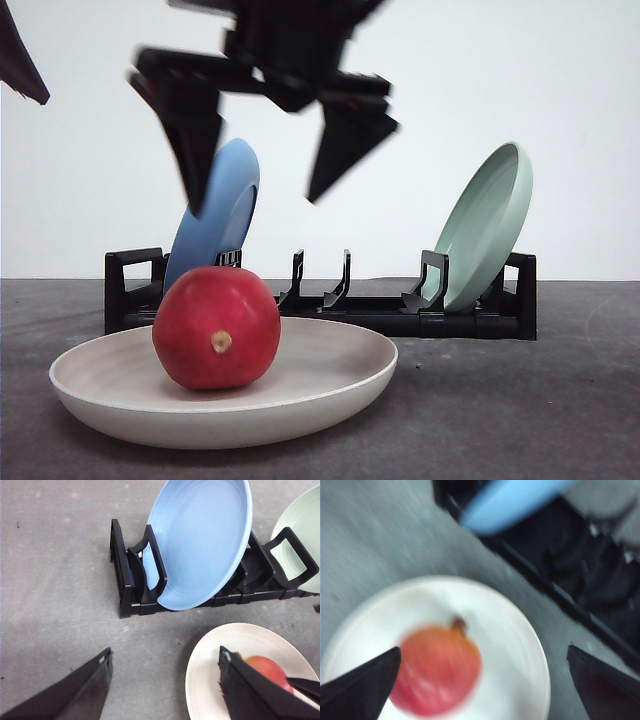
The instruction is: Place pomegranate in white plate
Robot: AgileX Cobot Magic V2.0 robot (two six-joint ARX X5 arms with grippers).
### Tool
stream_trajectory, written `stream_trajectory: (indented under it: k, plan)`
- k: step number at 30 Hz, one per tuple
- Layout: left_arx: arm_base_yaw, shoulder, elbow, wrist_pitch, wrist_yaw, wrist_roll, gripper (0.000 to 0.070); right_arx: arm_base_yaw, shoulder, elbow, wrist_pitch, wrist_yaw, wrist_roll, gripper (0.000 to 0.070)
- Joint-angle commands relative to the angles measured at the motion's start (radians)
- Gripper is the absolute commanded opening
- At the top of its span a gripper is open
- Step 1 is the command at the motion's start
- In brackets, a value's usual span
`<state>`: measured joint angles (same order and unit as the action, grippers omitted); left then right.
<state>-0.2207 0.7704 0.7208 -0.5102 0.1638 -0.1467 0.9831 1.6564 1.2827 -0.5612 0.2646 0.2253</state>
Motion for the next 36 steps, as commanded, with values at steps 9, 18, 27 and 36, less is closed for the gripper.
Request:
stream_trajectory:
  k: [9, 18, 27, 36]
  plan:
    - [-0.002, 0.006, 0.005, 0.009, 0.006, -0.027, 0.039, -0.063, -0.296, -0.314, 0.119, 0.026, 0.019, 0.0671]
    - [-0.002, 0.006, 0.005, 0.008, 0.006, -0.031, 0.039, -0.158, -0.63, -0.55, 0.119, 0.028, 0.076, 0.0662]
    - [-0.002, 0.006, 0.005, -0.007, 0.006, -0.053, 0.039, -0.306, -0.917, -0.713, 0.12, -0.134, 0.081, 0.0579]
    - [-0.002, 0.006, 0.005, -0.039, 0.006, -0.054, 0.039, -0.424, -0.972, -0.745, 0.136, -0.242, 0.005, 0.058]
